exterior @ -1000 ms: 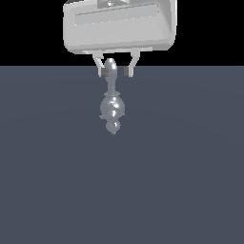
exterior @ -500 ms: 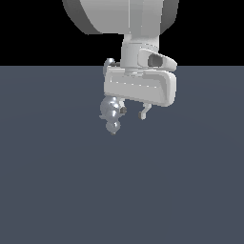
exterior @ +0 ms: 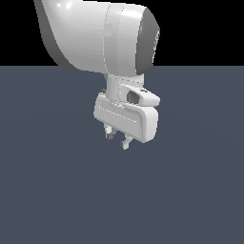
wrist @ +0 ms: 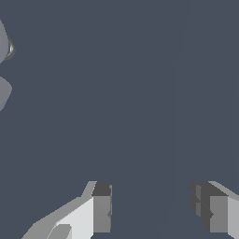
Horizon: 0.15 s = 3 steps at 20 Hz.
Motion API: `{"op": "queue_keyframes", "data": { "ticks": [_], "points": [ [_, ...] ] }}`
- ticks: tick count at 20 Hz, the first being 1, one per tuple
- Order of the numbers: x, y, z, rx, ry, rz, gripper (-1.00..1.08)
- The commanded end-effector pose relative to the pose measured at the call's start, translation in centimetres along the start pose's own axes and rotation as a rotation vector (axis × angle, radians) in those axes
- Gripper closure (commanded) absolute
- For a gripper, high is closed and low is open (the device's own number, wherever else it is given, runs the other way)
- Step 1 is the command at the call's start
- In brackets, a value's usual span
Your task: Turn on the faucet by rotating a designated handle.
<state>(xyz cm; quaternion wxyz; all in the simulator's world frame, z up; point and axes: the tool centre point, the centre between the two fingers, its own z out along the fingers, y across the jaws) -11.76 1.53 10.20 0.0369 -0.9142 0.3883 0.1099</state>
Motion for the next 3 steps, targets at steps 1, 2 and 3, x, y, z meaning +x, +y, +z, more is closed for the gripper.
{"op": "queue_keyframes", "data": {
  "ticks": [1, 2, 3],
  "points": [
    [4.3, -4.1, -1.2, 0.075, 0.083, 0.080, -0.05],
    [3.1, -2.7, 0.4, 0.016, 0.084, -0.001, -0.83],
    [2.0, -3.8, 1.2, -0.005, 0.085, -0.029, -0.83]
  ]
}}
